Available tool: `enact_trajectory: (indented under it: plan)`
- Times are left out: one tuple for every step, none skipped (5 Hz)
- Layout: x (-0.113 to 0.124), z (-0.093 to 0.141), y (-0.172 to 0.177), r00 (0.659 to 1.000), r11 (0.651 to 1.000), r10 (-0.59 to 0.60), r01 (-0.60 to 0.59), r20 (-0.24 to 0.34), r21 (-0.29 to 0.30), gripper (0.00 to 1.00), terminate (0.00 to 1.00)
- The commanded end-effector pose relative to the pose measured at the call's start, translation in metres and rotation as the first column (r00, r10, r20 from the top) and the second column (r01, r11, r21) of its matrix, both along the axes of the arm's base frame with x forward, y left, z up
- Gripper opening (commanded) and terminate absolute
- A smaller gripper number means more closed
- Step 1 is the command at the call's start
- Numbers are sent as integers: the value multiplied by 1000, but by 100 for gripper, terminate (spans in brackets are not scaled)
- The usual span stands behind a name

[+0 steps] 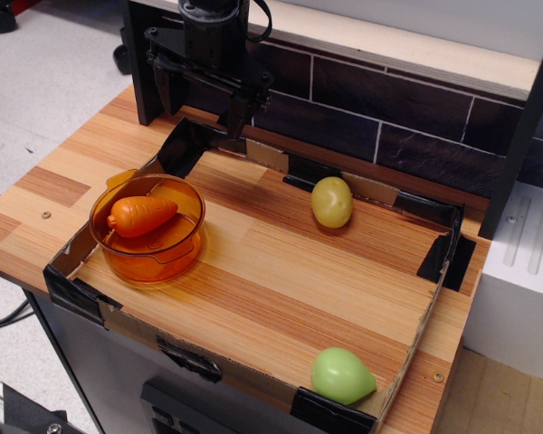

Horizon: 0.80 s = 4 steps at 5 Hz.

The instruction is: Take carrot out of pot

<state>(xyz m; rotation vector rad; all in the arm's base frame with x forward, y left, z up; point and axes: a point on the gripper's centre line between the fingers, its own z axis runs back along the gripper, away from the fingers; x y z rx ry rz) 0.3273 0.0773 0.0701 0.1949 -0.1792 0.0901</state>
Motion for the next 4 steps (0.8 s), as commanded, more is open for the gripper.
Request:
enact_trajectory:
  plan:
    - [0,0,0,1000,1000,0,0,0,0,100,0]
    - [-14,19,2,995,994,-101,100,-12,-36,100,0]
    - [-37,37,12,978,977,-207,205,-22,-63,100,0]
    - [-55,48,25,961,959,-269,261,-65,-109,100,0]
